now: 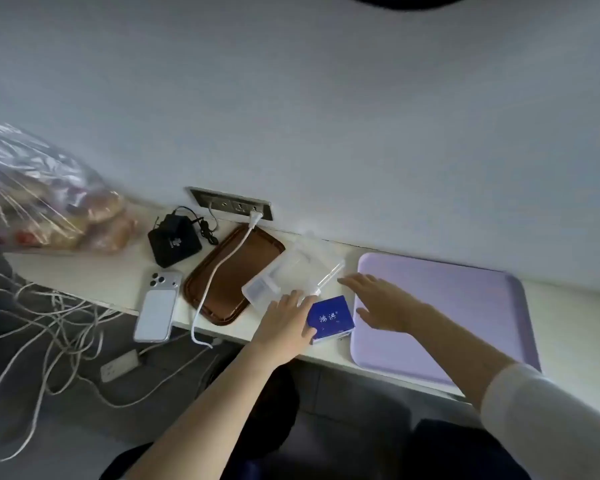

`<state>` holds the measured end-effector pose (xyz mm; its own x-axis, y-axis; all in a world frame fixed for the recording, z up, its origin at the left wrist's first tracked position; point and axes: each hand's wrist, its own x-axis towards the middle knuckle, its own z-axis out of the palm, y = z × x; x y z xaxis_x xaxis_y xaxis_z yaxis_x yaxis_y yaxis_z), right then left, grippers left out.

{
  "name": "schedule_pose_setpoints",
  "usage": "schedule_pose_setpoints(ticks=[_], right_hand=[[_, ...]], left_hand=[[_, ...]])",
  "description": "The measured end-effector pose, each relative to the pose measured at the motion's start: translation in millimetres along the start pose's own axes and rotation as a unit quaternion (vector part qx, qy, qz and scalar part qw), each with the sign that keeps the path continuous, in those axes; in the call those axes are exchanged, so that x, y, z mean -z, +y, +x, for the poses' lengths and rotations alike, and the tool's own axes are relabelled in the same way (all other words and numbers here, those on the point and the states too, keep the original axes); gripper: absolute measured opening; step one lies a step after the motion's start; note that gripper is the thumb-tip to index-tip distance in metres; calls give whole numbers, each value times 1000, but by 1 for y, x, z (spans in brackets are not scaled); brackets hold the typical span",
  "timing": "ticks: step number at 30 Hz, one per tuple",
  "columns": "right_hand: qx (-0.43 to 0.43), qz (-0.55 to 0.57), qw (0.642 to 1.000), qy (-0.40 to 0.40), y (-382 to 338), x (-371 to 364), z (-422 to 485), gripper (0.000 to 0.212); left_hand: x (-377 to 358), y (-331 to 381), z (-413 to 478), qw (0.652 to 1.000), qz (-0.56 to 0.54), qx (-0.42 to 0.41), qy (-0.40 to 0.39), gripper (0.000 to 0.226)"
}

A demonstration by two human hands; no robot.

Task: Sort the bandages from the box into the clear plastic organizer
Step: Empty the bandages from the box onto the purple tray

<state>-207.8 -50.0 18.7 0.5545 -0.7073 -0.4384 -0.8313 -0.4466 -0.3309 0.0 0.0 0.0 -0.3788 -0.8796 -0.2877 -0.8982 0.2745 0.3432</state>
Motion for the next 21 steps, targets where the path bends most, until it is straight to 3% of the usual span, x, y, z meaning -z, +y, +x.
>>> schedule_pose_setpoints(ticks=[3, 6, 10, 12, 15, 18, 21], right_hand=[[37, 13, 999, -21, 5, -22, 15, 69], [22, 67, 998, -2, 14, -40, 23, 68], [14, 97, 995, 8, 29, -47, 32, 60], [-6, 161, 987, 8, 35, -52, 37, 55], [-23, 224, 974, 18, 43, -60, 42, 66], [-4, 203, 979, 15, 48, -69, 44, 80], [12, 166, 984, 68, 45, -79, 42, 71]], left_hand=[[-22, -5, 18, 997, 29, -61, 32, 56], [-48, -8, 35, 980, 114, -150, 67, 63], [-62, -6, 58, 954, 144, -200, 172, 57], [-62, -6, 66, 947, 152, -209, 191, 51], [-59, -6, 71, 952, 161, -186, 181, 56], [-54, -3, 70, 956, 163, -182, 165, 61], [-57, 0, 63, 956, 168, -168, 170, 66]])
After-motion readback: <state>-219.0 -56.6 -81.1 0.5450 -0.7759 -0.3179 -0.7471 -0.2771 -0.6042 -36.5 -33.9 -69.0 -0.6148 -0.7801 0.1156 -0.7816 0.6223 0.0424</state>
